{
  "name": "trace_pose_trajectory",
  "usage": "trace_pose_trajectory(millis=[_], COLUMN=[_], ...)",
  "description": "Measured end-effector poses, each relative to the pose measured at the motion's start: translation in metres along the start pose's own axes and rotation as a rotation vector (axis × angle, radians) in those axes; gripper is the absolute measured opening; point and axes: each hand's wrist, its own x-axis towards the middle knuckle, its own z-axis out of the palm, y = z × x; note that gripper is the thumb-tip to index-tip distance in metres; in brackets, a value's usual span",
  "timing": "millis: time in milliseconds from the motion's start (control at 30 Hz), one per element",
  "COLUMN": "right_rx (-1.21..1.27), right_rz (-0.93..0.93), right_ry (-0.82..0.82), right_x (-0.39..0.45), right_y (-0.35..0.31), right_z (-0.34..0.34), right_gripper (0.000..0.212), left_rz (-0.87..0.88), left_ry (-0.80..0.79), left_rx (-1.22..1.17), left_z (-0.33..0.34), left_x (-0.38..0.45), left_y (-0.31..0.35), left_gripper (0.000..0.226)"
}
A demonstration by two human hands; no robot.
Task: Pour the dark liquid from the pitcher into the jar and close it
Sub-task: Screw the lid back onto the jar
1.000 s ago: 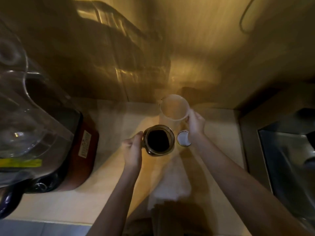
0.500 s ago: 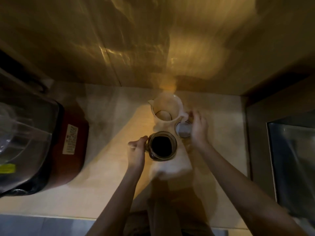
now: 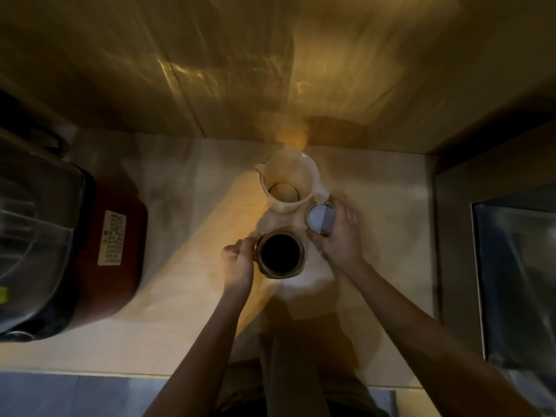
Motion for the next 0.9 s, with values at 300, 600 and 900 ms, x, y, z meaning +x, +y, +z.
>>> trace_pose_trajectory(millis=[300, 600, 900], right_rx=[0.156, -0.115, -0.119], right_rz=[-0.082, -0.337, -0.472], right_ry=[-0.15, -0.259, -0.279], right_x=[-0.047, -0.064, -0.07], right_y=[-0.004, -0.044, -0.081], right_z=[-0.039, -0.079, -0.084], right_gripper=[0.096, 0.099, 0.101], left_rz=[0.189, 0.31, 0.413], left_ry=[-0.12, -0.216, -0.383], left_rx=[0.341, 0.329, 0.614], left_z=[-0.014, -0.037, -0.036], left_x=[0.004, -0.015, -0.018], left_y=[-0.008, 0.012, 0.007], left_gripper=[0.048, 0.05, 0.097])
